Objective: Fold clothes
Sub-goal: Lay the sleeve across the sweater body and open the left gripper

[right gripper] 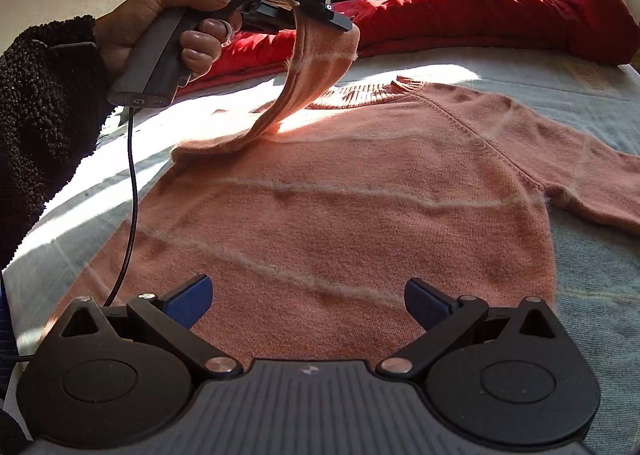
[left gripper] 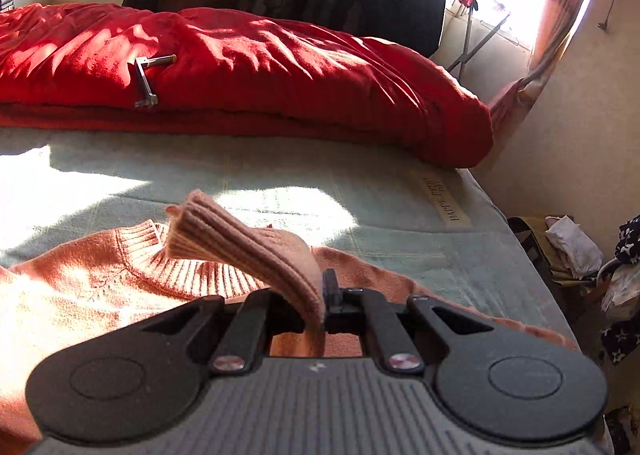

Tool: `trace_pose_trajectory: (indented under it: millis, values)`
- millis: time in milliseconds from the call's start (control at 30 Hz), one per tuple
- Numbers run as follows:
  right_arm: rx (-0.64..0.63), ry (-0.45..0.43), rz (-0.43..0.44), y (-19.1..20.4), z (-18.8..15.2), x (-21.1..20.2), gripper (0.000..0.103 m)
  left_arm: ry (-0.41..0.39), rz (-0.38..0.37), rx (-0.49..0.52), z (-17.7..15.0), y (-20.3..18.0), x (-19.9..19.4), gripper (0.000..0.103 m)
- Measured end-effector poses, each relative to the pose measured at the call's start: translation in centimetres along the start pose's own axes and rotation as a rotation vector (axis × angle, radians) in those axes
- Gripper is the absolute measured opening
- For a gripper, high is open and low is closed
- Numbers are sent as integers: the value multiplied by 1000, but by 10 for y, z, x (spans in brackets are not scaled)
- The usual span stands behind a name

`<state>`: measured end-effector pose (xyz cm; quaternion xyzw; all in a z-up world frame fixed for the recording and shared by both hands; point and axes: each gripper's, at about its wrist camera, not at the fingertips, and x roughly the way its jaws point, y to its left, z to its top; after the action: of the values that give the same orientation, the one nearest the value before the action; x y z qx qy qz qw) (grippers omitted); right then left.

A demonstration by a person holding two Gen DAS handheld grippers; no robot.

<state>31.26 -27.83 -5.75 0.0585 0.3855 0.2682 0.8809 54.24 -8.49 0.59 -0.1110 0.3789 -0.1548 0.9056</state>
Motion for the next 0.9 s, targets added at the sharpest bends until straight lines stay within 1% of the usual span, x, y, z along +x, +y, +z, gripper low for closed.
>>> trace_pose_trajectory:
  millis: [133, 267, 333, 433, 500, 567, 667, 733, 800, 900]
  values:
    - [-4, 8, -3, 1, -1, 2, 103, 21, -10, 12, -12, -3, 9, 4]
    - [0, 27, -15, 1, -4, 5, 103, 25, -3, 66, -18, -13, 17, 5]
    - [5, 35, -20, 0, -6, 6, 103, 31, -5, 75, -20, -16, 20, 6]
    - [10, 44, -32, -1, -8, 7, 103, 42, -10, 73, -21, -18, 26, 16]
    - [10, 44, -36, -1, -8, 7, 103, 59, -11, 76, -21, -19, 30, 32]
    - [9, 43, -40, -1, -8, 6, 103, 71, -10, 92, -23, -22, 33, 35]
    - [11, 46, -44, -1, -9, 7, 103, 89, 7, 140, -26, -27, 35, 43]
    - [11, 49, -47, -1, -9, 8, 103, 91, 14, 170, -27, -33, 37, 43]
    - [10, 52, -50, -1, -9, 10, 103, 91, 20, 203, -27, -40, 39, 48]
    - [7, 54, -53, 0, -9, 10, 103, 96, 42, 277, -28, -54, 43, 50]
